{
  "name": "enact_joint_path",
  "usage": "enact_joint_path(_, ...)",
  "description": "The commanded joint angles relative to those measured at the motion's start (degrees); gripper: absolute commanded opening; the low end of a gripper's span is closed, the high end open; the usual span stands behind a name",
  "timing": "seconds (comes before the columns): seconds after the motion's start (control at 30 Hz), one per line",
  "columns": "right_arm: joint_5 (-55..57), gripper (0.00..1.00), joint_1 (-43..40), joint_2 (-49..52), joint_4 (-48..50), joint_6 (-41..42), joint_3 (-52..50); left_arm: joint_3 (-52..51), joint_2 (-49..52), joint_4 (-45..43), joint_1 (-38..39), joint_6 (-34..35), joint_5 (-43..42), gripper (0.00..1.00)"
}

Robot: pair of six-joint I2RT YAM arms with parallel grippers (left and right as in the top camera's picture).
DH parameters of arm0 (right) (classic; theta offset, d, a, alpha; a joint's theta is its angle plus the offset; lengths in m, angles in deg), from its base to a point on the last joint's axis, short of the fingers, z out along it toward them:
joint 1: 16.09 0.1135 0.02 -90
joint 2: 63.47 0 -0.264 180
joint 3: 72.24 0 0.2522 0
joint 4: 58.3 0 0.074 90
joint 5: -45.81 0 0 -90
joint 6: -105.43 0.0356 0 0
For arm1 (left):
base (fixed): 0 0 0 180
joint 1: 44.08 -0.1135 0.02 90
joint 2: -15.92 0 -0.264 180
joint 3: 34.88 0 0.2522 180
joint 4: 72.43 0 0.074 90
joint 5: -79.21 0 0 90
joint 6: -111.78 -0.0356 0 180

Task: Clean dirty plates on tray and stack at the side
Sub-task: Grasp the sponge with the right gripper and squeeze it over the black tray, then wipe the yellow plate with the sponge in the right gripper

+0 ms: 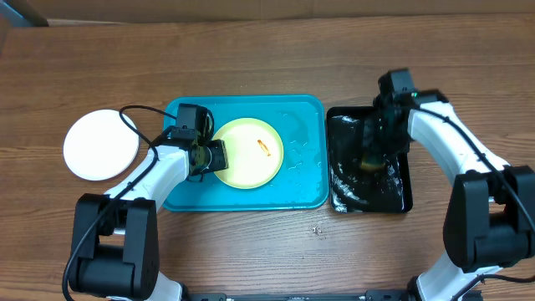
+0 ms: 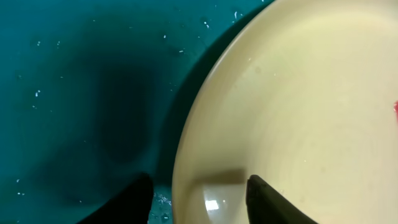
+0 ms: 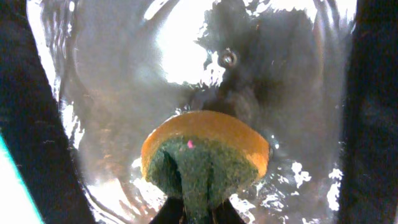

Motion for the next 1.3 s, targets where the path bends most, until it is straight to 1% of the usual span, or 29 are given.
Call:
enact_joint_path(0.0,0.42,0.04,0.42,-0.44,-2.58,-0.02,2.32,0.50,0.94,-0.13,0.42,-0.96,0.76,0.20)
enact_joint_path(0.03,0.90,0.04,0.44,-0.42,-3.19,-0.02,2.23,0.50,0.94,-0.11,0.42,-0.96,0.76,0.10)
enact_joint_path(0.07,1.53,0.04,0.52,-0.42,-3.80,0.00,2.14,0.50,0.94,-0.09,0.42,-0.96,0.79,0.04)
enact_joint_path(0.2,1.92,0.04,0.59,-0.42,-4.17,-0.04,2.14,0.50,0.94,-0.09,0.42,-0.98,0.79,0.04)
enact_joint_path(0.33,-1.84,0.04,0.57,-0.42,-3.74,-0.02,2.14,0.50,0.94,-0.09,0.42,-0.96,0.76,0.04)
enact_joint_path(0.53,-0.81,0.04,1.01,-0.44,-4.52,0.22,2.54,0.50,0.94,-0.11,0.42,-0.96,0.76,0.07)
enact_joint_path(0.6,1.79,0.04,1.44,-0.44,-3.74,0.26,2.54,0.50,0.94,-0.28,0.42,-0.96,0.76,0.09)
enact_joint_path(0.7,2.32,0.04,2.64,-0.87,-6.14,1.77,3.48,0.52,0.94,-0.48,0.39,-0.96,0.74,0.10)
enact_joint_path(0.8,6.95,0.04,5.86,-1.18,-4.13,1.73,3.96,0.52,0.94,-0.52,0.42,-0.96,0.72,0.11)
enact_joint_path(0.87,7.23,0.04,8.09,-1.18,-4.70,1.75,5.46,0.52,0.94,-0.52,0.39,-0.96,0.72,0.11)
enact_joint_path(1.03,7.21,0.04,14.80,-1.18,-4.81,5.53,11.06,0.52,0.94,-0.72,0.42,-0.94,-0.68,0.11)
enact_joint_path(1.13,7.41,0.04,19.74,-1.18,-1.55,5.40,13.53,0.52,0.94,-0.68,0.42,-0.96,-0.81,0.12)
enact_joint_path(1.27,11.23,0.04,25.38,-0.59,4.74,5.42,13.40,0.52,0.94,-0.48,0.39,-0.96,-0.79,0.12)
